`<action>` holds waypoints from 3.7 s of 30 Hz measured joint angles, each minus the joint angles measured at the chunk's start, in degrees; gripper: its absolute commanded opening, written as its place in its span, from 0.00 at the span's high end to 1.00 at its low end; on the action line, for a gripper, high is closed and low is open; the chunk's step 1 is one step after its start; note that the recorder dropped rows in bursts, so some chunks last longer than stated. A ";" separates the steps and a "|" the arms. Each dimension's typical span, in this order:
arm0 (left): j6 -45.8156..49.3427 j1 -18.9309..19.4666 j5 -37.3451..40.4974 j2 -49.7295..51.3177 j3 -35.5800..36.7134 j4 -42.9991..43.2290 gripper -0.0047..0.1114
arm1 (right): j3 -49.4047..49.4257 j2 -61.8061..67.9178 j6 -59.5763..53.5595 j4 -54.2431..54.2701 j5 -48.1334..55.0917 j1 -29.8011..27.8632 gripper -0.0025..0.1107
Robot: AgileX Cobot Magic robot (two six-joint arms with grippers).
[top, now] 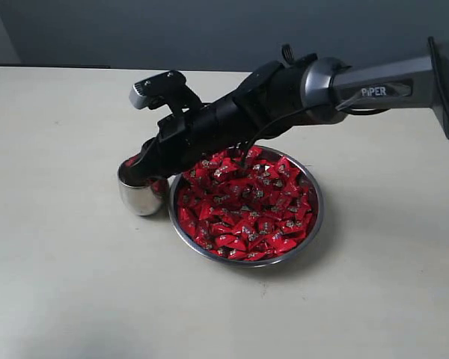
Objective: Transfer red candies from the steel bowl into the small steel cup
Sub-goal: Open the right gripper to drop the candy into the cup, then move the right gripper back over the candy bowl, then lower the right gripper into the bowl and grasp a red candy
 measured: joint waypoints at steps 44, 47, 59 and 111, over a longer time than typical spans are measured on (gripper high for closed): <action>0.00 0.00 0.00 0.00 0.00 0.00 0.96 | -4.15 -4.37 19.30 -19.41 0.42 -0.94 0.63; 0.00 0.00 0.00 0.00 0.00 0.00 0.96 | -4.15 -7.85 23.19 -22.05 3.12 -5.30 0.63; 0.00 0.00 0.00 0.00 0.00 0.00 0.96 | 13.97 -19.57 26.24 -24.93 0.41 -15.45 0.63; 0.00 0.00 0.00 0.00 0.00 0.00 0.96 | 25.59 -16.19 30.89 -24.83 -14.11 -12.35 0.63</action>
